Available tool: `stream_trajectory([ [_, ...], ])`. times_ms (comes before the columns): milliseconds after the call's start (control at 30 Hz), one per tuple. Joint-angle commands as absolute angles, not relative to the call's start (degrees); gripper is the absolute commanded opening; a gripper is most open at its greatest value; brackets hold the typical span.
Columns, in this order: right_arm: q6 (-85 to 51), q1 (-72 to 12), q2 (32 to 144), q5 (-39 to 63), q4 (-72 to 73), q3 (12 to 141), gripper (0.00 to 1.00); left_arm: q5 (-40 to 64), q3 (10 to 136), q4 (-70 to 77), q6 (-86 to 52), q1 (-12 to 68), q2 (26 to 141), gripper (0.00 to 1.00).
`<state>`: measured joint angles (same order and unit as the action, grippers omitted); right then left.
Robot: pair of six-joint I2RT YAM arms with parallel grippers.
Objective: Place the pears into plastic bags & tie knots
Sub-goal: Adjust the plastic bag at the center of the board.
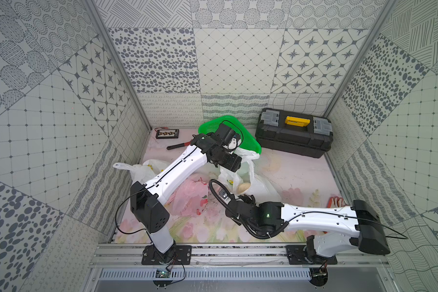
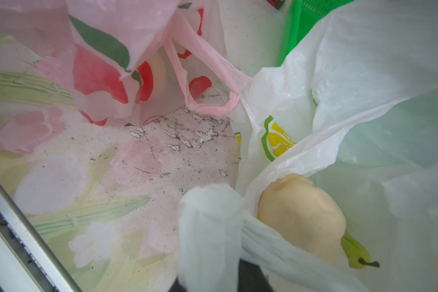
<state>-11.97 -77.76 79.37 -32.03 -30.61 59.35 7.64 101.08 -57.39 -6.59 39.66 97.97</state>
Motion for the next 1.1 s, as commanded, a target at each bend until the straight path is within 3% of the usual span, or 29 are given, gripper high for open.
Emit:
stream_trajectory([
  [0, -10.83, -75.34, 69.41, -26.15, -27.32, 60.76, 0.14, 7.26, 102.96, -58.31, -5.46, 38.12, 96.78, 0.79],
  [133, -13.38, -66.70, 60.35, -19.20, -29.10, 61.22, 0.05, 7.74, 104.71, -58.34, -7.82, 36.05, 94.72, 0.78],
  [300, -20.18, -52.63, 52.99, -4.97, -26.89, 62.11, 0.05, 15.89, 100.01, -49.18, -11.27, 32.40, 87.33, 0.78],
  [433, -22.61, -46.52, 51.81, 0.38, -25.22, 62.47, 0.06, 21.40, 91.39, -39.72, -11.08, 28.89, 80.95, 0.78],
  [633, -25.13, -42.81, 51.57, 4.35, -23.62, 61.67, 0.06, 22.76, 86.74, -36.47, -5.01, 28.95, 80.64, 0.79],
  [867, -26.08, -41.42, 52.19, 5.26, -24.08, 62.03, 0.06, 15.99, 90.02, -35.24, 5.51, 32.10, 89.61, 0.82],
  [1067, -26.76, -40.54, 52.18, 5.36, -24.08, 62.23, 0.07, 15.96, 92.80, -33.20, 9.75, 34.53, 97.87, 0.84],
])
